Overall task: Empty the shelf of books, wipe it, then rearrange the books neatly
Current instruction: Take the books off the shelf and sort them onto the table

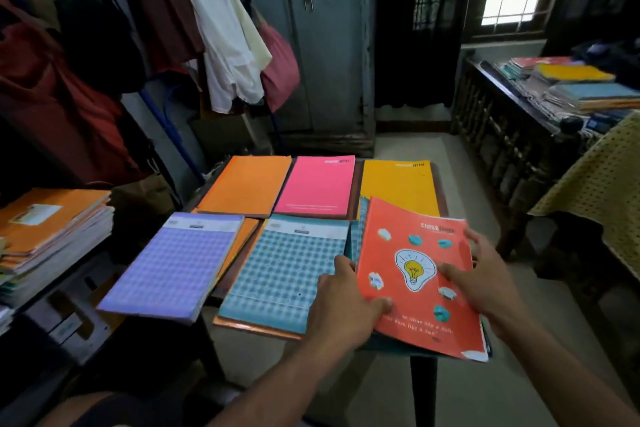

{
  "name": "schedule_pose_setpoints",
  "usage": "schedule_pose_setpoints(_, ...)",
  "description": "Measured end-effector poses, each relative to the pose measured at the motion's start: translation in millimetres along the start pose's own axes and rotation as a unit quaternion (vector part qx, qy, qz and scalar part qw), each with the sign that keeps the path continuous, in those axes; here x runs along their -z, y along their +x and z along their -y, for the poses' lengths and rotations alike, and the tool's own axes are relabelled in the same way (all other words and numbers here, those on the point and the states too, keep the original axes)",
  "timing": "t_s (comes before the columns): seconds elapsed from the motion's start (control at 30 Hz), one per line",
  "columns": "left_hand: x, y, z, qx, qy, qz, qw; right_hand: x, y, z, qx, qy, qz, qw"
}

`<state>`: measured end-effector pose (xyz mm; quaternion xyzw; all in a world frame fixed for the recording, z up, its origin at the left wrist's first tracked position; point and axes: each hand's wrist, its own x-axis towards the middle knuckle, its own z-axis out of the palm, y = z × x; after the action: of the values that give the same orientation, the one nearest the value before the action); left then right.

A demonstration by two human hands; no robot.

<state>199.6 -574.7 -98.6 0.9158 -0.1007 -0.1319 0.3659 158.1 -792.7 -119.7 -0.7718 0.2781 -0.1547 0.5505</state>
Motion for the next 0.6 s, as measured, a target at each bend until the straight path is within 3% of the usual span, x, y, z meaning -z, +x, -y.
schedule_pose_setpoints(0.27, -2, -4, -8, -0.029, -0.256, 0.06, 0.964, 7, 6, -1, 0.069, -0.039, -0.035, 0.996)
schedule_pose_setpoints(0.47, 46, 47, -25, -0.04, -0.376, -0.016, 0.925, -6, 57, 64, 0.173, -0.026, -0.07, 0.982)
schedule_pose_setpoints(0.6, 89, 123, -21, -0.049, -0.363, -0.092, 0.926, -60, 134, 108, 0.228, 0.001, -0.038, 0.973)
